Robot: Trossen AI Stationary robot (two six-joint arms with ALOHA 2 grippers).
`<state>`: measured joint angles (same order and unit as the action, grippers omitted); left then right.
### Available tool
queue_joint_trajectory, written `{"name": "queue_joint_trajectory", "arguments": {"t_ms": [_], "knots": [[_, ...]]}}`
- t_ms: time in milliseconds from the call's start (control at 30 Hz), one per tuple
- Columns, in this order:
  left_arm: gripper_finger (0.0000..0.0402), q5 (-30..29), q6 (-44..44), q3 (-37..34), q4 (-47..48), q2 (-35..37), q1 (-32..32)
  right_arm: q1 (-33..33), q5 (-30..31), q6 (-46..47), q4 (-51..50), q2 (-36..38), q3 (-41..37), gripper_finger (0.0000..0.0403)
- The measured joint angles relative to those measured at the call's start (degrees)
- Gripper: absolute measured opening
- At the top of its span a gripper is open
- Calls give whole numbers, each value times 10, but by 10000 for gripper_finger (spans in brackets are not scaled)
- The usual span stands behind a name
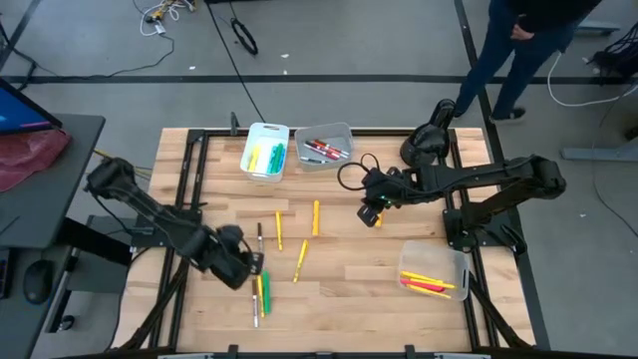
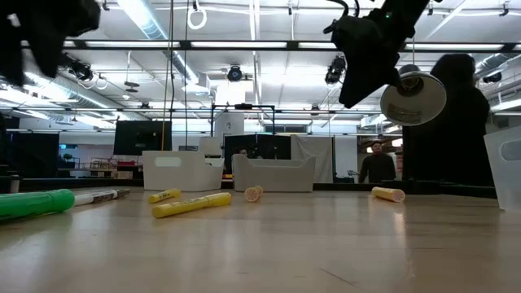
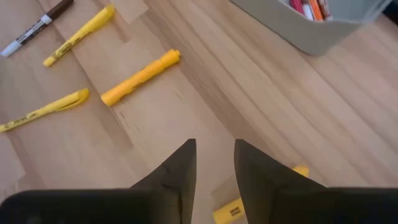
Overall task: Pick & Place Markers
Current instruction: Put the green highlighter pen into the white bin
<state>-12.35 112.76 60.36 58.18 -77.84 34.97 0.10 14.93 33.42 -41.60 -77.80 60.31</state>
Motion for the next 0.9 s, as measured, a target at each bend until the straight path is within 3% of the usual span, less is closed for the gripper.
{"name": "queue_joint_trajectory", "arguments": {"t_ms": [133,367,667,900], "knots": [[201,59,58,0,-48,-52,16,0,0,-30,11,0,0,107],[255,47,122,0,-114,-128,17,0,-7,-80,13,0,0,107],[219,51,128,0,-169,-205,-20,0,-27,-102,-18,-1,0,107],[194,64,122,0,-177,-216,-43,8,-26,-102,-53,-1,0,107]]}}
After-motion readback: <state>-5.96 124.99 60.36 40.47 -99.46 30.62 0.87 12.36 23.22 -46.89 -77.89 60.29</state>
